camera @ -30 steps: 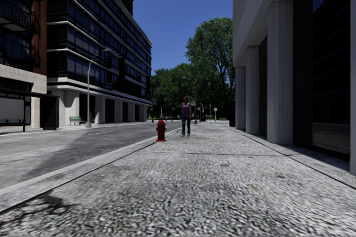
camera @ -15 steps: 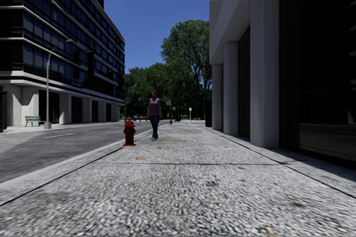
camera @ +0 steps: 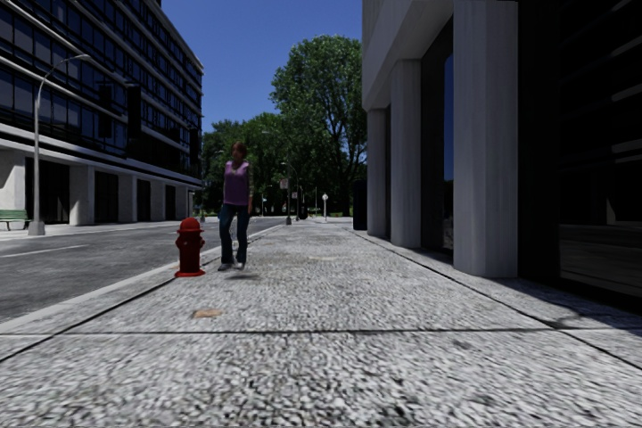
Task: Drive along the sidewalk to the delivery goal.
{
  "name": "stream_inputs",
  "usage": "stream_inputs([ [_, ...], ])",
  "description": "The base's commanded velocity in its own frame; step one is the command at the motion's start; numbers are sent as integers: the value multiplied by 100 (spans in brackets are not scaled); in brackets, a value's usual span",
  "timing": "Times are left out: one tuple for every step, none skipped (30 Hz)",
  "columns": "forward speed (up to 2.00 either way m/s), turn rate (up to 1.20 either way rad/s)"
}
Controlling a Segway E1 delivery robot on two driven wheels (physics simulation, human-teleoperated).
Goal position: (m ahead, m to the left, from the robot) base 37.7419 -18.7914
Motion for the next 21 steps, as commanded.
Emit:
stream_inputs([
  [200,0],
  [200,0],
  [200,0],
  [200,0],
  [200,0],
  [200,0],
  [200,0],
  [200,0],
  [200,0],
  [200,0],
  [200,0],
  [200,0],
  [200,0],
  [200,0],
  [200,0],
  [200,0],
  [200,0],
  [200,0],
  [200,0],
  [200,0],
  [200,0],
])
